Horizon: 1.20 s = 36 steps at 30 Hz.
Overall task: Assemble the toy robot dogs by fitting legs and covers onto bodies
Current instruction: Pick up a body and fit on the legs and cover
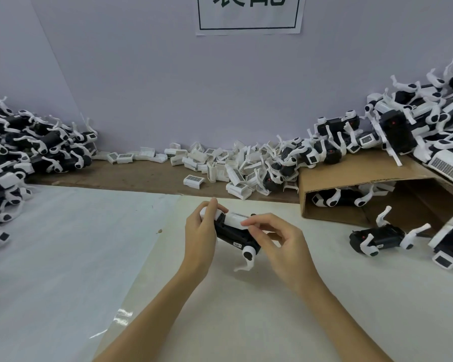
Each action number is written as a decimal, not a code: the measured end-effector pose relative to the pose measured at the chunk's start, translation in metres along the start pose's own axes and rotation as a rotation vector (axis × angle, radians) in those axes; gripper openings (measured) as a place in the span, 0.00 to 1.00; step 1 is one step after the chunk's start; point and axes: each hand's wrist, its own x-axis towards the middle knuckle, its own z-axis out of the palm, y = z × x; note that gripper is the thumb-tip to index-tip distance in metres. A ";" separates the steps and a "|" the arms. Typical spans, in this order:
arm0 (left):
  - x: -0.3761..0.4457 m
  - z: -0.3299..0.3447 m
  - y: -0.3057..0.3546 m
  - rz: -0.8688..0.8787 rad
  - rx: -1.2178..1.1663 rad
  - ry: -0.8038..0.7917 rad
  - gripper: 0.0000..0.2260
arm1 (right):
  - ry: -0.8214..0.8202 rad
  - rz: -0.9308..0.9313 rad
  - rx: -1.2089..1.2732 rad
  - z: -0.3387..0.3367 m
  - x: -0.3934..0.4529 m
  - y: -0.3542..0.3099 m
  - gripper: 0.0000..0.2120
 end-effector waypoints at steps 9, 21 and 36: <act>-0.002 0.001 0.002 -0.007 -0.007 0.030 0.23 | -0.037 0.009 -0.041 0.001 -0.003 -0.001 0.15; -0.003 -0.001 0.001 0.097 0.049 0.007 0.19 | -0.113 -0.192 -0.451 0.004 -0.009 0.000 0.19; -0.014 0.010 0.008 0.148 0.157 -0.340 0.16 | 0.150 -0.356 -0.788 -0.004 -0.006 0.004 0.31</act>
